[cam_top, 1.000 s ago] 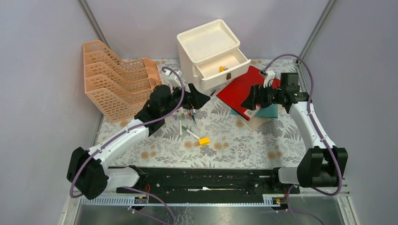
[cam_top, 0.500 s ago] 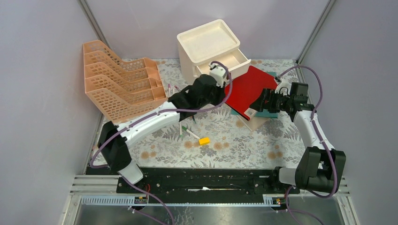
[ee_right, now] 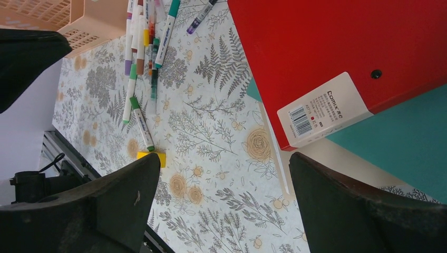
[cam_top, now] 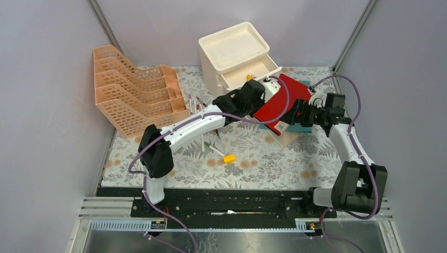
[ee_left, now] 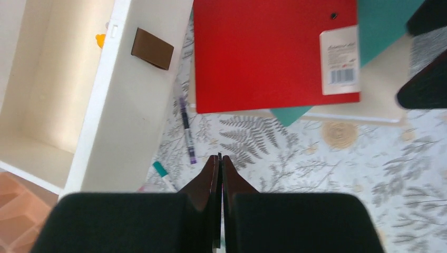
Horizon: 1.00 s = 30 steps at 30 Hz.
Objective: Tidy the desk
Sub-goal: Close the drawer in the storage box.
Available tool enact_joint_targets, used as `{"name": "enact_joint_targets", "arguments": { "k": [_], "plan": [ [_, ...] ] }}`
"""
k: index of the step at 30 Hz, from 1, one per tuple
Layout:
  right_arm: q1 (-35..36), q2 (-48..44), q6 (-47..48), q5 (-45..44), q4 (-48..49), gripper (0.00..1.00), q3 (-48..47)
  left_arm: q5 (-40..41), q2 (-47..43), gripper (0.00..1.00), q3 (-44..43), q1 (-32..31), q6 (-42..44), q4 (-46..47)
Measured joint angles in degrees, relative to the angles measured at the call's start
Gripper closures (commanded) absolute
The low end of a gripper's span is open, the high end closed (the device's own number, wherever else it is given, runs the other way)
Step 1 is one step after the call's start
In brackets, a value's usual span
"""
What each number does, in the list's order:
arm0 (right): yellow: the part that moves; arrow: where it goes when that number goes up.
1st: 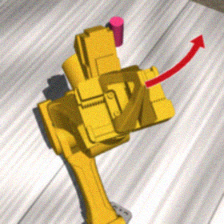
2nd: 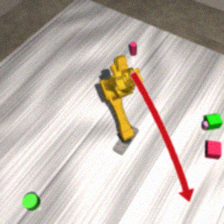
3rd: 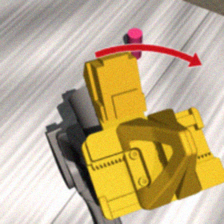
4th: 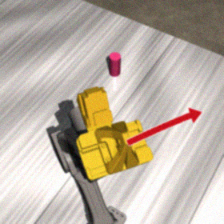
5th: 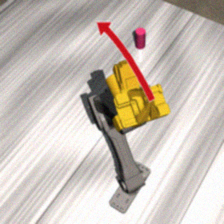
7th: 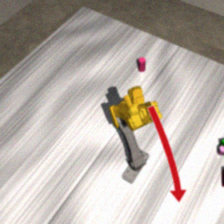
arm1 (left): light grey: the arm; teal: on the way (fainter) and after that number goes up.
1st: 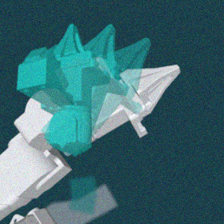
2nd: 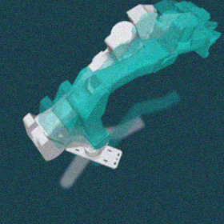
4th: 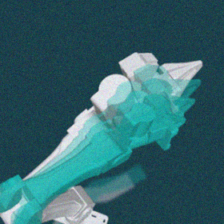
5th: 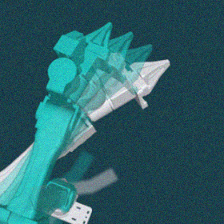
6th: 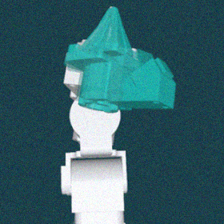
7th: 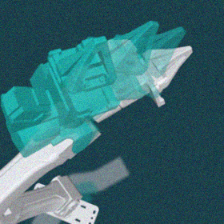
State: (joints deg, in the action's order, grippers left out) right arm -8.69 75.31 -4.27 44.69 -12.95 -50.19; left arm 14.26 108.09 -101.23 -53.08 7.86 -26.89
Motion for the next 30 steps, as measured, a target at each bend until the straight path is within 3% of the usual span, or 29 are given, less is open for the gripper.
{"name": "enact_joint_targets", "arguments": {
  "k": [9,19,23,30],
  "plan": [
    [0.0,5.35,-1.46,2.36,0.9,0.01,-0.07,6.82,5.79,1.0,-2.91,0.07,14.58,-1.55],
    [0.0,5.38,-1.64,4.2,1.7,0.0,0.0,10.16,10.93,0.97,-6.78,2.51,21.86,-0.15],
    [0.0,4.5,-1.84,4.55,2.69,0.01,0.04,11.1,12.11,0.91,-7.58,4.11,23.15,1.86],
    [0.0,4.55,-2.12,5.2,3.1,0.0,0.04,13.46,15.28,0.66,-8.98,4.26,24.61,5.46]
  ]
}}
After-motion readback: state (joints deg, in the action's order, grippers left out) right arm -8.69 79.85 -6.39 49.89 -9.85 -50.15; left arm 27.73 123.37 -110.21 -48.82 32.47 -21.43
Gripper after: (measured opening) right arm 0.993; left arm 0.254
